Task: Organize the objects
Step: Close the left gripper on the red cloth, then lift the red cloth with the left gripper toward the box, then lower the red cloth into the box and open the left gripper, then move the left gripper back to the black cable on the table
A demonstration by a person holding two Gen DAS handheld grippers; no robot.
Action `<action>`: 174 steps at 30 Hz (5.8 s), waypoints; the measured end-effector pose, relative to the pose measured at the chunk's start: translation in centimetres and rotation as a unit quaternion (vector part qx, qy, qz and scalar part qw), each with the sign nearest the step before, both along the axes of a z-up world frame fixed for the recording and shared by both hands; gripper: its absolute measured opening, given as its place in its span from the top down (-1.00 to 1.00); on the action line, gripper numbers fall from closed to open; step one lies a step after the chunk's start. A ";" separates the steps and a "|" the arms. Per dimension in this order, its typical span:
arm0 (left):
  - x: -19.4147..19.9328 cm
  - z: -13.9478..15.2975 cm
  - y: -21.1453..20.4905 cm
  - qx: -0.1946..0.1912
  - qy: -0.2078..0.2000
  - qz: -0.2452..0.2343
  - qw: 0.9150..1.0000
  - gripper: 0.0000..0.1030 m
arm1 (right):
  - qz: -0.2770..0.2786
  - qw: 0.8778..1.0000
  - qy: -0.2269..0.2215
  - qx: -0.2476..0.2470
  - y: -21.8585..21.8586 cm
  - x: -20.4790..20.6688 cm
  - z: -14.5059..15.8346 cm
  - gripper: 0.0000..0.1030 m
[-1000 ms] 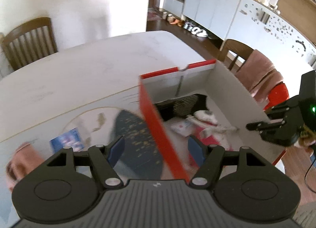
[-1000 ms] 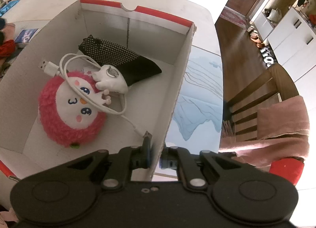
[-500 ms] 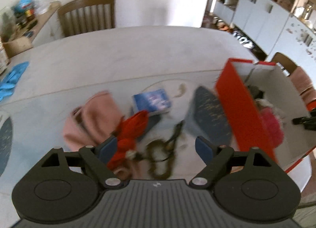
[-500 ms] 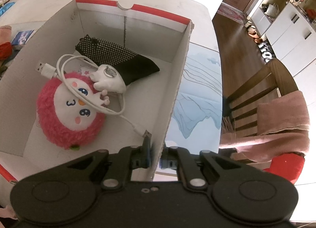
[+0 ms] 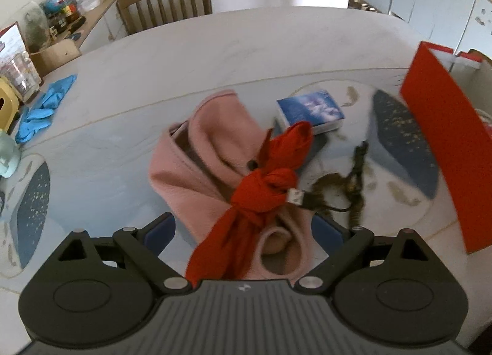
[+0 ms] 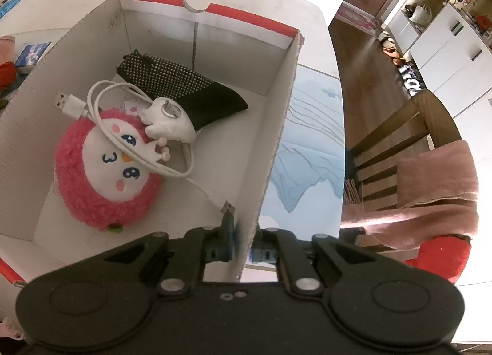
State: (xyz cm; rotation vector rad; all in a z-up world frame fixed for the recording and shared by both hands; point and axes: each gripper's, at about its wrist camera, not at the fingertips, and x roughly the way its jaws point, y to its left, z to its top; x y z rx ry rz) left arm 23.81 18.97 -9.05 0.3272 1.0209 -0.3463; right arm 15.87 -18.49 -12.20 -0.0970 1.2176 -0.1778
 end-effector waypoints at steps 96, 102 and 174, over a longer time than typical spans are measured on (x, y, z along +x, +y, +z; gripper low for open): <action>-2.0 0.2 -35.3 0.015 0.028 -0.286 0.958 0.74 | 0.028 0.999 -0.015 0.026 -0.2 -0.9 -0.2 0.87; -2.2 -0.4 -35.3 0.030 0.036 -0.283 0.958 0.71 | 0.029 0.999 -0.018 0.031 -0.4 -1.1 -0.2 0.87; 2.1 -4.5 -12.3 0.004 0.042 -0.182 0.982 -0.76 | 0.007 1.000 0.014 -0.013 0.6 -0.5 0.0 0.83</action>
